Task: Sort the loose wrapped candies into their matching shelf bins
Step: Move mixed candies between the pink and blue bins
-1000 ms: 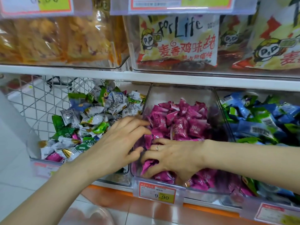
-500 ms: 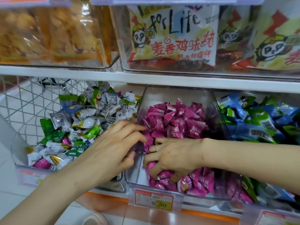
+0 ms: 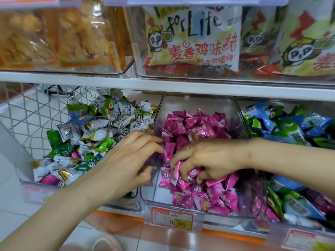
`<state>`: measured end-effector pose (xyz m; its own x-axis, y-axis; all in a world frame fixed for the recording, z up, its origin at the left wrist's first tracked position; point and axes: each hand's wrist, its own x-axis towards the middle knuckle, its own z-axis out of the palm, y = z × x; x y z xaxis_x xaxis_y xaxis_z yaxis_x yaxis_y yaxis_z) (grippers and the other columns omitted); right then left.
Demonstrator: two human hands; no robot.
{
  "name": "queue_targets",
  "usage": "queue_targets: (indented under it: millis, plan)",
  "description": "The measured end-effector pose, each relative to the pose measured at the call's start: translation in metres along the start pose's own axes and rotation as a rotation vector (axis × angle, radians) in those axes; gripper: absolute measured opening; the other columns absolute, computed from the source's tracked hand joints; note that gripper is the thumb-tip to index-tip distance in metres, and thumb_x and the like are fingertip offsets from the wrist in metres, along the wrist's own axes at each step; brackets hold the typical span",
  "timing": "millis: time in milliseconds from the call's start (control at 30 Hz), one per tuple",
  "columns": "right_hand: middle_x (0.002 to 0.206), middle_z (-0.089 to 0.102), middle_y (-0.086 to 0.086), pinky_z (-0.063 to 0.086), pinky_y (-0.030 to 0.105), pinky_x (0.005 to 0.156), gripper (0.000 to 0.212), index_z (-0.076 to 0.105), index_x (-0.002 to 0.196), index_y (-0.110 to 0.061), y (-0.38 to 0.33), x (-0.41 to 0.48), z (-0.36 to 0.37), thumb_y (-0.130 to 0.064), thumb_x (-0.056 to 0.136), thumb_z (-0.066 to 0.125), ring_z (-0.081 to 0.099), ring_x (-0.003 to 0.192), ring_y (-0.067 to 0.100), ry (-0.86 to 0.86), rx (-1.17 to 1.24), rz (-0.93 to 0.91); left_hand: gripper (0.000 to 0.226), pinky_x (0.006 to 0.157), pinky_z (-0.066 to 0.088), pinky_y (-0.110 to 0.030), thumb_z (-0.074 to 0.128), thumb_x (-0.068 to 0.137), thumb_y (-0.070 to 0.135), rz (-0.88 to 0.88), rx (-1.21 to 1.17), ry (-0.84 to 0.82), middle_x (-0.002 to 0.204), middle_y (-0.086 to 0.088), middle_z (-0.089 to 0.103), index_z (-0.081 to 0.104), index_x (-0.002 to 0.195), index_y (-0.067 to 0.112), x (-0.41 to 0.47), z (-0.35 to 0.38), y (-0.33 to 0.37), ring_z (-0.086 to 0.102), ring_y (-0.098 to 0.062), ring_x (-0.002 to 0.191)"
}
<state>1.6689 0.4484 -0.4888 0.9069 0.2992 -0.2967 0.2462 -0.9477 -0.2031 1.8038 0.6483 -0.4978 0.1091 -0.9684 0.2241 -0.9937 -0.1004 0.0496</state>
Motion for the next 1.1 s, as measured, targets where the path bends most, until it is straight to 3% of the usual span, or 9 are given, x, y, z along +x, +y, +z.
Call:
queue_targets:
  millis: [67,167,433,567,633,733,833,967,1100]
  plan:
    - [0.146,0.034,-0.017,0.031,0.026,0.107,0.03,0.061,0.111,-0.027,-0.003,-0.004,-0.005,-0.023,0.083,0.068,0.039,0.128,0.007,-0.057,-0.03,0.008,0.042,0.099,0.039,-0.025,0.039,0.076,0.038,-0.009,-0.005,0.0,0.123,0.009,0.055,0.055,0.114,0.027,0.0,-0.001,0.0,0.039,-0.011,0.118]
    - [0.147,0.029,-0.021,0.03,0.023,0.106,0.025,0.061,0.11,-0.027,-0.008,-0.017,-0.014,-0.024,0.086,0.065,0.037,0.13,0.005,-0.061,-0.017,0.058,0.045,0.097,0.042,-0.028,0.038,0.075,0.039,-0.005,-0.007,-0.001,0.123,0.009,0.054,0.055,0.115,0.026,0.001,-0.002,0.0,0.039,-0.011,0.118]
    - [0.14,0.035,-0.024,0.028,0.012,0.1,0.024,0.063,0.113,-0.036,-0.014,-0.055,-0.012,-0.038,0.089,0.059,0.039,0.121,-0.004,0.005,0.044,0.168,0.045,0.105,0.019,-0.02,0.058,0.086,0.029,0.011,-0.028,-0.018,0.137,0.009,0.042,0.048,0.129,0.025,0.005,-0.007,0.005,0.022,-0.007,0.126]
    - [0.14,0.037,-0.026,0.019,0.024,0.112,0.024,0.064,0.112,-0.039,-0.026,-0.062,0.0,-0.038,0.089,0.059,0.033,0.128,-0.005,-0.016,0.032,0.145,0.046,0.106,0.016,-0.019,0.054,0.089,0.035,0.0,-0.006,-0.072,0.141,0.012,0.034,0.039,0.133,0.029,0.008,-0.011,0.007,0.018,-0.007,0.129]
    - [0.137,0.043,-0.025,0.026,0.025,0.11,0.02,0.068,0.106,-0.038,-0.031,-0.065,-0.001,-0.035,0.087,0.063,0.037,0.124,-0.008,0.074,0.151,0.158,0.044,0.106,0.018,-0.02,0.052,0.091,0.035,-0.016,-0.008,-0.076,0.14,0.012,0.034,0.039,0.132,0.029,0.008,-0.012,0.009,0.02,-0.007,0.129]
    - [0.127,0.055,-0.017,0.037,0.022,0.101,0.019,0.07,0.102,-0.035,-0.029,-0.062,-0.008,-0.029,0.084,0.068,0.047,0.111,-0.013,0.385,0.283,0.23,0.038,0.105,0.022,-0.021,0.05,0.093,0.032,-0.055,-0.039,-0.046,0.135,0.01,0.04,0.042,0.13,0.028,0.009,-0.014,0.011,0.026,-0.008,0.127]
    - [0.141,0.042,-0.009,0.032,0.028,0.107,0.041,0.054,0.125,-0.037,-0.016,-0.044,-0.011,-0.035,0.086,0.065,0.038,0.13,0.01,0.569,0.133,0.433,0.034,0.104,0.026,-0.022,0.048,0.094,0.026,-0.086,-0.065,-0.009,0.132,0.008,0.044,0.045,0.128,0.026,0.011,-0.017,0.014,0.031,-0.009,0.125]
    - [0.158,0.005,-0.002,0.024,0.034,0.111,0.078,0.016,0.145,-0.044,-0.002,-0.017,-0.004,-0.049,0.083,0.063,0.021,0.141,0.026,0.337,0.15,0.705,0.034,0.101,0.031,-0.025,0.048,0.094,0.021,-0.097,-0.044,0.008,0.131,0.008,0.046,0.046,0.128,0.025,0.014,-0.019,0.018,0.034,-0.01,0.124]
    - [0.148,0.031,0.002,0.042,0.033,0.1,0.074,0.023,0.144,-0.042,-0.006,-0.009,0.0,-0.046,0.083,0.064,0.045,0.124,0.026,0.214,0.081,0.641,0.041,0.1,0.036,-0.029,0.05,0.091,0.011,-0.113,-0.028,-0.03,0.134,0.006,0.043,0.045,0.129,0.025,0.019,-0.017,0.018,0.035,-0.013,0.126]
